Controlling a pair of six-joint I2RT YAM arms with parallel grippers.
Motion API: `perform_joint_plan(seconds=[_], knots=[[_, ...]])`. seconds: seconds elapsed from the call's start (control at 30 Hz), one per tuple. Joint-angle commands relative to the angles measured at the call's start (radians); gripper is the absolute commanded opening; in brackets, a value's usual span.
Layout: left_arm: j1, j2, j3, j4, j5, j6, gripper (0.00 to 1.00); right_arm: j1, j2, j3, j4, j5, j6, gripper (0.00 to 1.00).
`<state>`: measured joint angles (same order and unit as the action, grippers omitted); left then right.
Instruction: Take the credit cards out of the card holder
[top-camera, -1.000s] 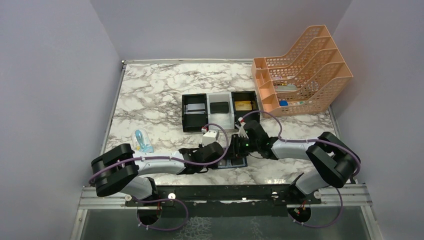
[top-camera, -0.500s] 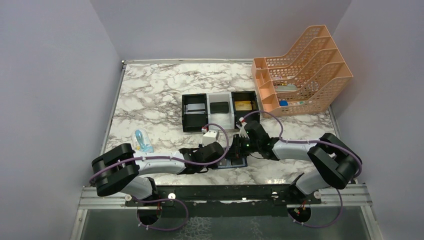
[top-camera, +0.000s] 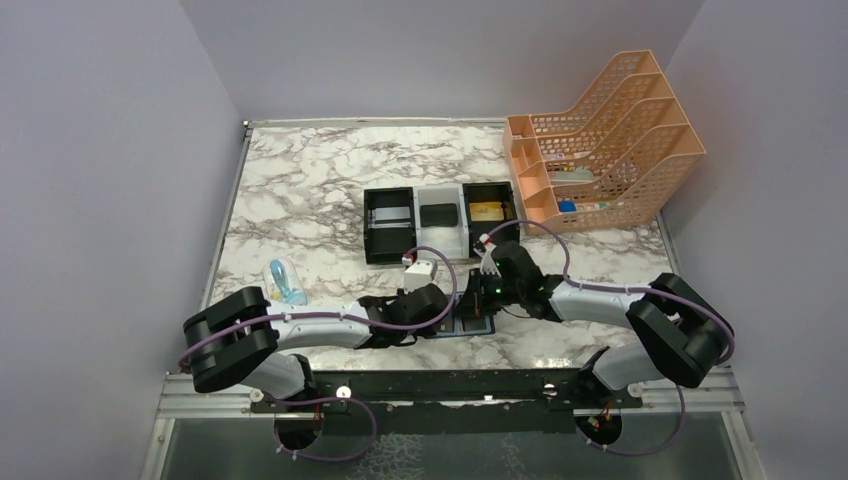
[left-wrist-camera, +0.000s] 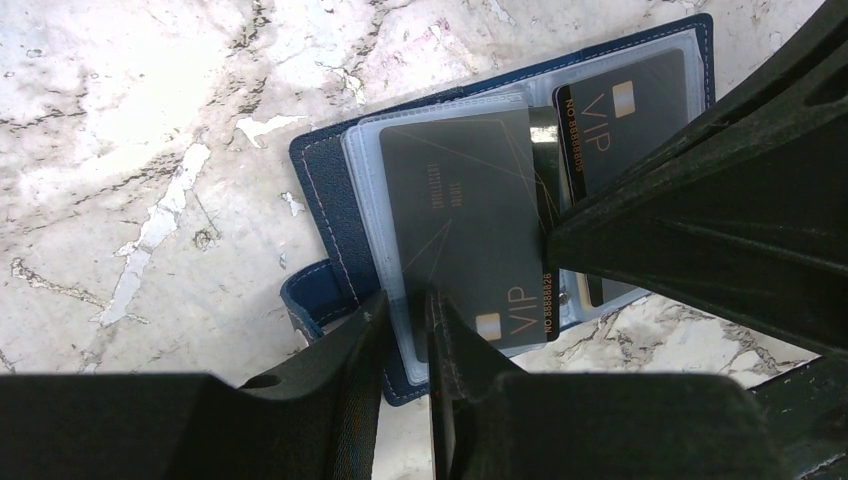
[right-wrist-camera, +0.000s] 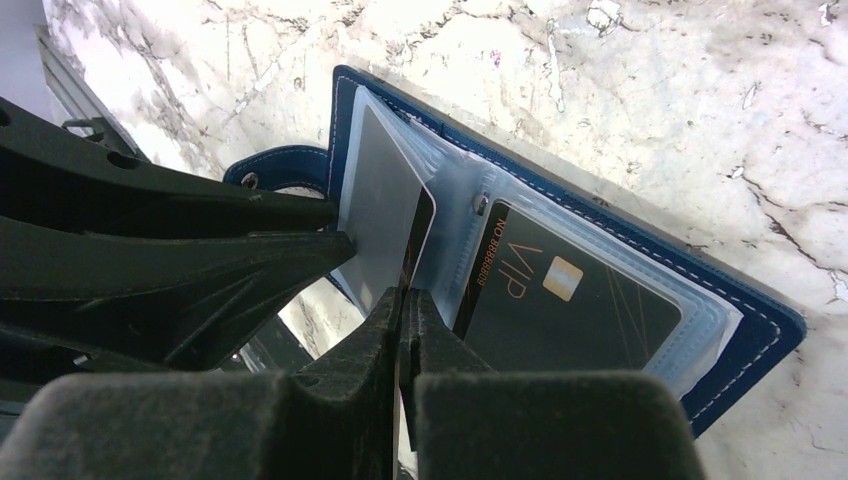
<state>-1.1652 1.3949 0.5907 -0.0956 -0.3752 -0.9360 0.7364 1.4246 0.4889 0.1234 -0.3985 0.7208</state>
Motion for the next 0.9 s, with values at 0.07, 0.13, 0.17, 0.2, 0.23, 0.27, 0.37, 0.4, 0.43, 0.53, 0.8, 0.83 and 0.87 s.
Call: perform_joint_plan(seconds=[0.07, 0.13, 0.17, 0.2, 0.23, 0.27, 0.37, 0.4, 0.43, 0.53, 0.8, 0.83, 0.87], knots=[[-0.004, 0.007, -0.012, -0.065, -0.013, -0.007, 0.22, -0.001, -0.026, 0.016, -0.014, -0.041, -0.043, 0.02], [-0.004, -0.001, -0.012, -0.064, -0.012, -0.007, 0.23, -0.003, -0.014, 0.021, -0.018, -0.052, -0.048, 0.02], [-0.005, -0.008, -0.011, -0.063, -0.014, -0.006, 0.23, -0.004, -0.008, 0.022, -0.015, -0.057, -0.049, 0.02], [-0.006, -0.015, -0.01, -0.064, -0.015, 0.002, 0.23, -0.005, -0.003, 0.024, -0.013, -0.061, -0.05, 0.02], [-0.007, -0.023, -0.007, -0.065, -0.02, 0.012, 0.23, -0.006, 0.003, 0.027, -0.016, -0.061, -0.051, 0.02], [-0.007, -0.03, -0.003, -0.075, -0.031, 0.018, 0.24, -0.007, 0.007, 0.029, -0.015, -0.061, -0.053, 0.02], [-0.007, -0.046, 0.01, -0.12, -0.064, 0.029, 0.24, -0.017, 0.012, 0.04, -0.035, -0.063, -0.071, 0.02], [-0.006, -0.048, 0.012, -0.131, -0.072, 0.031, 0.24, -0.02, 0.012, 0.043, -0.039, -0.068, -0.08, 0.02], [-0.006, -0.048, 0.012, -0.14, -0.08, 0.031, 0.24, -0.021, 0.011, 0.047, -0.044, -0.076, -0.09, 0.02], [-0.006, -0.042, 0.012, -0.162, -0.102, 0.026, 0.24, -0.024, 0.011, 0.057, -0.062, -0.093, -0.113, 0.02], [-0.021, -0.09, 0.052, -0.17, -0.121, 0.03, 0.28, -0.023, 0.055, 0.063, -0.051, -0.107, -0.107, 0.02], [-0.022, -0.105, 0.061, -0.166, -0.115, 0.043, 0.29, -0.023, 0.062, 0.061, -0.042, -0.103, -0.099, 0.02], [-0.023, -0.118, 0.07, -0.16, -0.108, 0.054, 0.31, -0.023, 0.068, 0.059, -0.033, -0.101, -0.092, 0.02]])
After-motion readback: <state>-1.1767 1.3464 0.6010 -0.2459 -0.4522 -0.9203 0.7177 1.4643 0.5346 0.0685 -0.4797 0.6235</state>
